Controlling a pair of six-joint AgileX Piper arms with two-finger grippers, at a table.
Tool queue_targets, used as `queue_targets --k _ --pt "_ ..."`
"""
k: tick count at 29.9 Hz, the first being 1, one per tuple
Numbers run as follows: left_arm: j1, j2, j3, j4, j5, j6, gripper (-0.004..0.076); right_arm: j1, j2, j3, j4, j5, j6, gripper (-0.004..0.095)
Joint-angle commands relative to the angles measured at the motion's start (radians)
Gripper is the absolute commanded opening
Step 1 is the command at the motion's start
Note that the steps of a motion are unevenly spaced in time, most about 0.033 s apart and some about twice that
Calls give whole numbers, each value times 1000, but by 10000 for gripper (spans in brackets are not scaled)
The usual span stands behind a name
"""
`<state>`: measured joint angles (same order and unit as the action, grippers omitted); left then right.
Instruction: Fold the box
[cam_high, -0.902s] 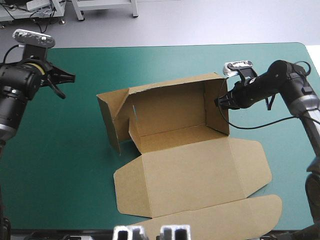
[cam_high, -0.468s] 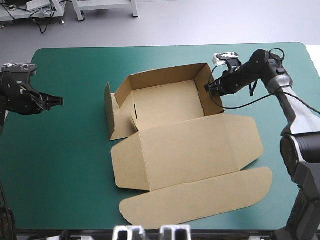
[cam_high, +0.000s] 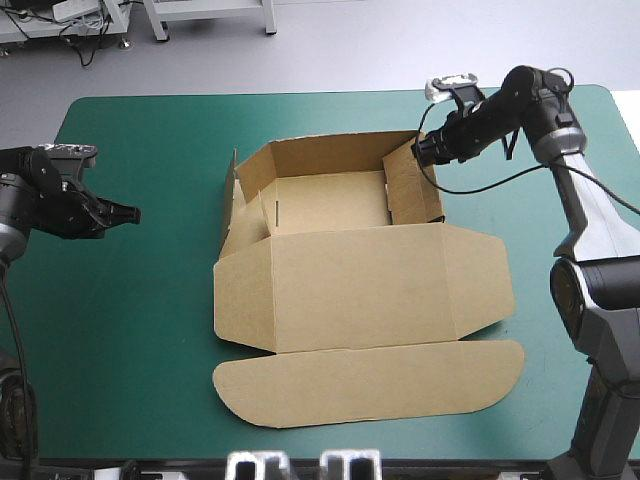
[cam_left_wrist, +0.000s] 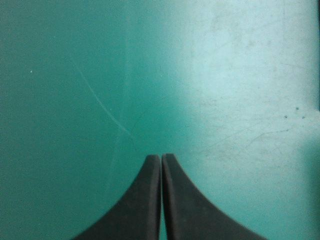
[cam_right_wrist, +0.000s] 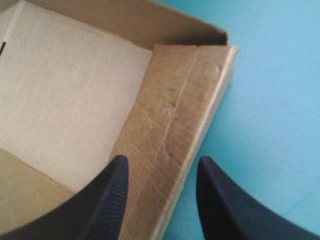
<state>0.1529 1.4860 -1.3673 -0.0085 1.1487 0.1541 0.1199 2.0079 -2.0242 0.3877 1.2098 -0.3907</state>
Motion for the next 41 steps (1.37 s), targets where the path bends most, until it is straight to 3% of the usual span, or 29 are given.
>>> queue_targets --k 1,7,14,19,23,30,36,39,41 --pt "4 -3 -31 -10 -51 4 -6 -3 -83 -101 -38 40 84 413" --pt "71 55 -55 -121 -49 -2 -6 -3 -202 -60 -87 40 147 413" --pt "134 63 -55 -392 -22 134 -7 -3 -300 97 -78 36 143 413" --pt "132 60 -55 -489 8 148 -8 -3 -228 107 -45 19 126 413" --pt "132 60 -55 -478 58 148 -8 -3 -152 107 45 30 90 413" --pt "132 60 -55 -482 82 148 -8 -3 -54 107 20 24 59 413" --pt "132 60 -55 -482 101 158 -8 -3 7 107 92 37 57 412" --pt "132 62 -55 -482 90 179 -8 -3 32 107 117 36 86 260" --pt "132 62 -55 -480 55 180 -8 -3 33 107 119 36 96 0"
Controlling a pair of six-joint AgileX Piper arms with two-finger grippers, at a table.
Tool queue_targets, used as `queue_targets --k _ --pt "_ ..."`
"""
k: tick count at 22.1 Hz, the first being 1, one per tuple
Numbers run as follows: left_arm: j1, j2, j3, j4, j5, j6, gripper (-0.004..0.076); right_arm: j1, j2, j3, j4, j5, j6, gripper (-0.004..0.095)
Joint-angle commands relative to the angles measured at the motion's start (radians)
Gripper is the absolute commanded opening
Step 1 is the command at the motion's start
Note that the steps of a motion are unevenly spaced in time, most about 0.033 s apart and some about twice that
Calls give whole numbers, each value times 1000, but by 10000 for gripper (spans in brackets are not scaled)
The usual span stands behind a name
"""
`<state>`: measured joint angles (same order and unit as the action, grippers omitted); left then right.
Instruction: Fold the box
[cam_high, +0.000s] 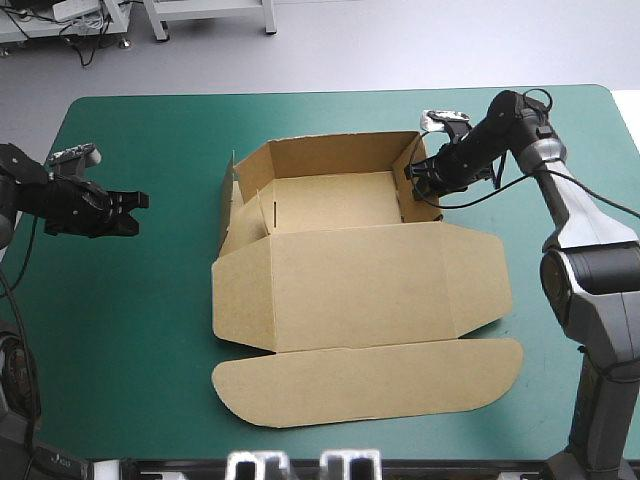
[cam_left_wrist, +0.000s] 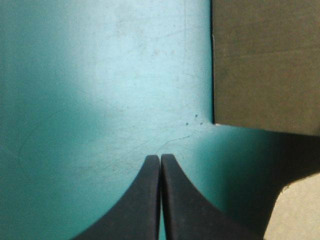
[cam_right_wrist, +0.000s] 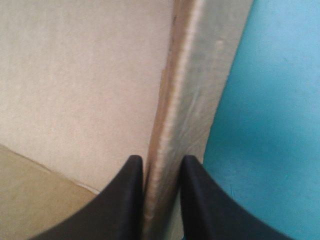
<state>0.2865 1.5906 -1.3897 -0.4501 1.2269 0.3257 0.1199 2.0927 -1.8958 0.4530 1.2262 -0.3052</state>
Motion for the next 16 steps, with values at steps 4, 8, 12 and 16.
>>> queue_targets --k 4,8,12,16 --pt "-1 -42 -32 -16 -90 8 -7 -3 -85 -22 59 22 24 -10" --pt "68 -38 -32 -144 -142 95 -6 -11 -189 -22 65 22 31 -19" --pt "214 -14 -15 -503 -38 270 -6 -32 -311 -22 130 22 38 -19" --pt "223 6 -7 -663 67 350 -6 -32 -404 -22 148 22 59 -18"
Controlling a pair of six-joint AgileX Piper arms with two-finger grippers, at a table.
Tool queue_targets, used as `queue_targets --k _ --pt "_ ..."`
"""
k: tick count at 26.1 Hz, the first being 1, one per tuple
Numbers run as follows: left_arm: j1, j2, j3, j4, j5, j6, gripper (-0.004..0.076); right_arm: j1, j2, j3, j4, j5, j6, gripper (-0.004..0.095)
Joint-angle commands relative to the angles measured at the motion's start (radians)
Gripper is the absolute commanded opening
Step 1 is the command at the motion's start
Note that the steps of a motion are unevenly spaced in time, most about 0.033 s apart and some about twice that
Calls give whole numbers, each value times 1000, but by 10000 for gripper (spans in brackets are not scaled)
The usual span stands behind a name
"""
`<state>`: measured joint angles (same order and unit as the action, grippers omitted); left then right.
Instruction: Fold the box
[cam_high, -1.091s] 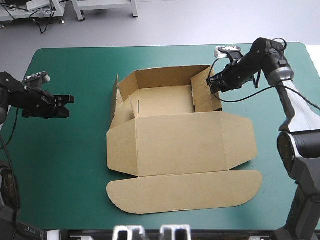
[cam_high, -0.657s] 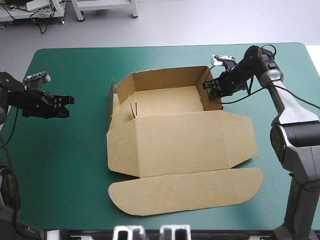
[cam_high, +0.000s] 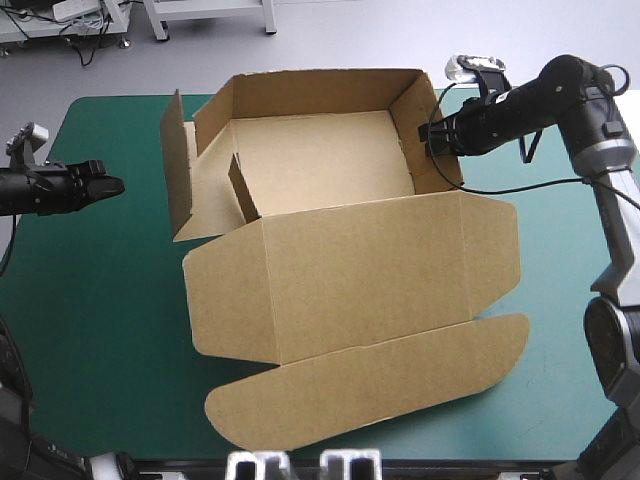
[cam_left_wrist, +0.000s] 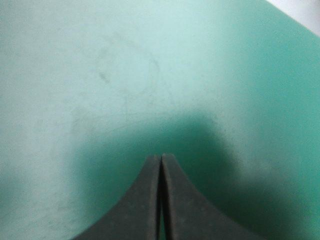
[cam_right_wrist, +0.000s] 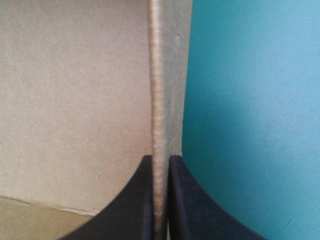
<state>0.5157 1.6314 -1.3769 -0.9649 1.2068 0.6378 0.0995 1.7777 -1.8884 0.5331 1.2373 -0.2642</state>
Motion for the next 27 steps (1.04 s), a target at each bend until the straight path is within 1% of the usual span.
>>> queue_targets --k 1,6,9,11,17,21,23,27 --pt "-11 -37 -20 -172 87 43 -6 -11 -101 -29 71 11 20 -18" --pt "-41 -57 -20 -351 87 61 -6 -11 -133 -29 109 11 24 -19" --pt "-84 -76 -20 -354 87 59 -6 -11 -135 -29 112 11 24 -18" --pt "-117 -95 -20 -358 87 59 -6 0 -135 -29 91 10 24 -13" --pt "-186 -138 -20 -363 87 59 -7 68 -135 -29 -27 -17 40 -12" --pt "-209 -163 -20 -360 87 61 -7 69 -135 -29 -15 -52 45 -13" --pt "-225 -176 -20 -350 87 35 -7 69 -135 -29 -14 -65 45 -13" --pt "-252 -205 -20 -335 82 9 -7 69 -135 -29 -17 -131 54 -13"
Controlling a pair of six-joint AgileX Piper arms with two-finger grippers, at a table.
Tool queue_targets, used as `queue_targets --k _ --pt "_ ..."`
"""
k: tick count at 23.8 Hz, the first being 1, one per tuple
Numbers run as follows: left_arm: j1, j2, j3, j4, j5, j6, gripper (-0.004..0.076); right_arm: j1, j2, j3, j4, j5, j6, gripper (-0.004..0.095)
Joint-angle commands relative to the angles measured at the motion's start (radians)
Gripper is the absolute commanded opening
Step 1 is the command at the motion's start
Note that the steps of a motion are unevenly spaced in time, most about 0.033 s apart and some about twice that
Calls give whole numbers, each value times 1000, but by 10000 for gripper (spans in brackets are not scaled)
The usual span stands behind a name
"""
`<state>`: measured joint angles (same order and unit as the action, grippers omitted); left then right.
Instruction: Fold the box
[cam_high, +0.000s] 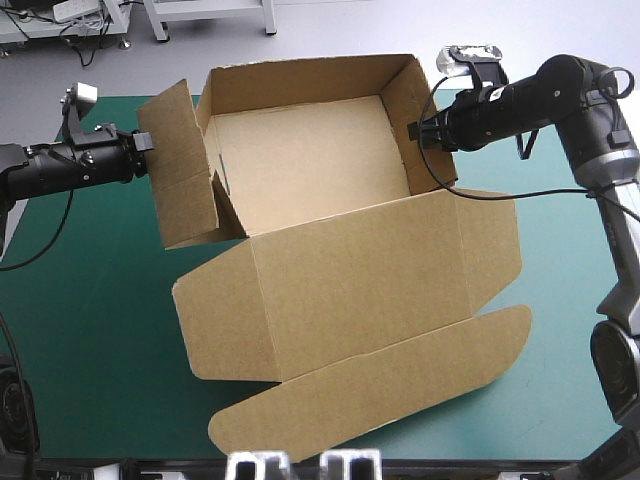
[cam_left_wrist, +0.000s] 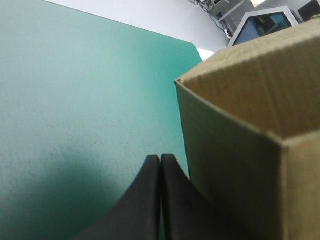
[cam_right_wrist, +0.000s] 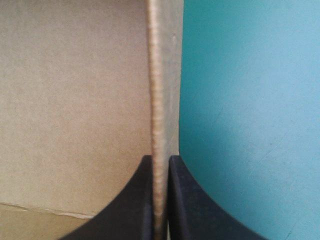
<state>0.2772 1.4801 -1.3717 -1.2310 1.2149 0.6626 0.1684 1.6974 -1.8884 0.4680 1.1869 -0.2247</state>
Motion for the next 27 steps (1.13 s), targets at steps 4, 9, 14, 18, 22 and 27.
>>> queue_targets --k 4,9,14,18,22,27 --pt "-14 -80 -25 -66 74 -25 -8 0 -54 -29 41 -128 14 -13" --pt "-15 -93 -25 -90 74 -52 -8 0 -54 -29 45 -178 6 -12" --pt "-72 -93 -25 -156 72 -52 -8 28 -35 -29 16 -211 -15 -13" --pt "-97 -93 -25 -145 72 -48 -8 48 -20 -29 20 -233 -15 -12" --pt "-102 -93 -25 -137 70 -48 -8 79 -15 -29 16 -258 -15 -12" --pt "-102 -93 -25 -137 70 -48 -8 110 -14 -29 2 -297 -15 -12"
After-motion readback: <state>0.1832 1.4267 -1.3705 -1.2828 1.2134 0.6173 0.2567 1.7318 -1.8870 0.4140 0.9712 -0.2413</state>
